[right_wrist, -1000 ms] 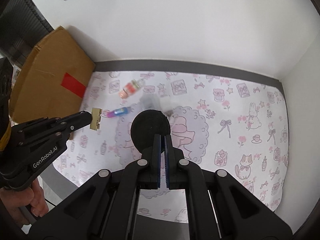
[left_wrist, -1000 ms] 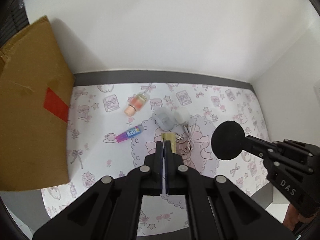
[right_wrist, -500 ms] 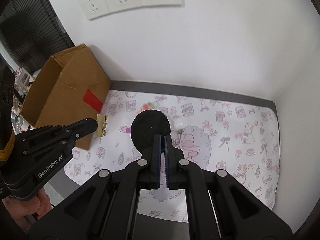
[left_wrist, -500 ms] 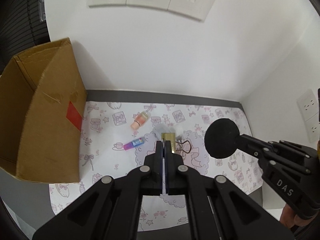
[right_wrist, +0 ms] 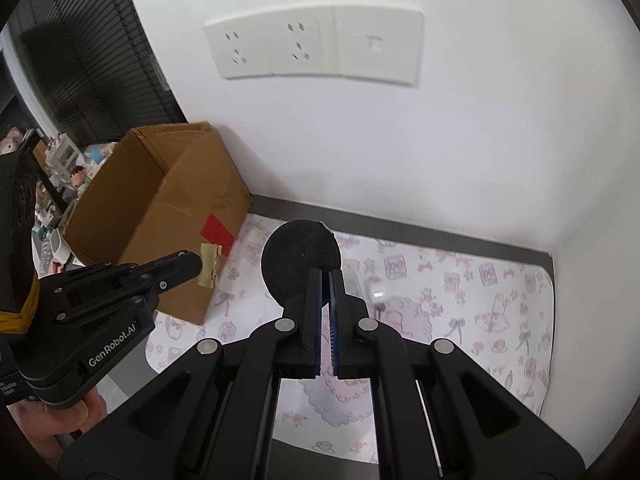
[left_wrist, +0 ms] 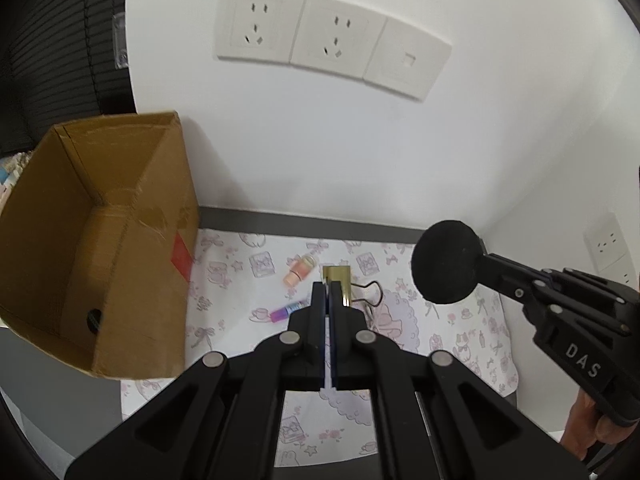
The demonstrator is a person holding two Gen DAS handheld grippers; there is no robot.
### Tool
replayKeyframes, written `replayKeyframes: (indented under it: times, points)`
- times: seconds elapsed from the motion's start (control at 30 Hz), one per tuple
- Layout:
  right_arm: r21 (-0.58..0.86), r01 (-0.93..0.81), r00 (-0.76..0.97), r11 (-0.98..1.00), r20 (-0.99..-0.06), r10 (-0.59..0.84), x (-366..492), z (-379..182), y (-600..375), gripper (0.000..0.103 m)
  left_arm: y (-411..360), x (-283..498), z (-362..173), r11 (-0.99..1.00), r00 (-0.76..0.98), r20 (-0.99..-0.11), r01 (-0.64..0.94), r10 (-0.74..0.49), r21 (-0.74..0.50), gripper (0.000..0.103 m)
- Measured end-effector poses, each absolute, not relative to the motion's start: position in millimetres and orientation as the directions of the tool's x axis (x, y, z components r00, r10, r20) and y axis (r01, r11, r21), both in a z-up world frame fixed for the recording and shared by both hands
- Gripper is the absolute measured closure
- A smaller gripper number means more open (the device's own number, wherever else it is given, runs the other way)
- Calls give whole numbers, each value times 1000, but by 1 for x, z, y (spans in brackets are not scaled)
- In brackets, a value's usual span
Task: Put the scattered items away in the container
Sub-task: 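Lift and carry the binder clip and black sponge over the cardboard box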
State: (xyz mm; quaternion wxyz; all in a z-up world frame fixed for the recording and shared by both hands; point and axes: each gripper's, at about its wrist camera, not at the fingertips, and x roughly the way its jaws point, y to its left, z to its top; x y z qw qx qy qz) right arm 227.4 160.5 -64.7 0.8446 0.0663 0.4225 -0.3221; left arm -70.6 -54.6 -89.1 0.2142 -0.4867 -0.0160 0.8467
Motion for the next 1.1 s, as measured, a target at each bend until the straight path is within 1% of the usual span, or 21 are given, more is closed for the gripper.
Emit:
replayKeyframes:
  times: [0.4, 0.77, 0.9, 1.0, 1.1]
  points:
    - [-200, 477, 521, 856, -720, -459, 287, -38, 180, 100, -90, -96, -60, -927, -500, -789, -293, 356, -232, 102]
    - [-226, 338, 583, 914, -711, -392, 346, -32, 215, 100, -142, -122, -40, -950, -556, -771, -208, 309, -231, 102]
    - [-172, 288, 614, 942, -722, -319, 367, -31, 229, 100, -167, -131, -37, -960, -573, -770, -170, 281, -224, 102]
    - [-182, 254, 616, 950, -726, -304, 384, -34, 242, 100, -187, -139, -37, -968, -581, -775, -134, 249, -211, 102]
    - [-160, 216, 624, 963, -736, -263, 400, -40, 253, 100, -208, -146, -39, -976, -587, -780, -100, 214, -193, 102]
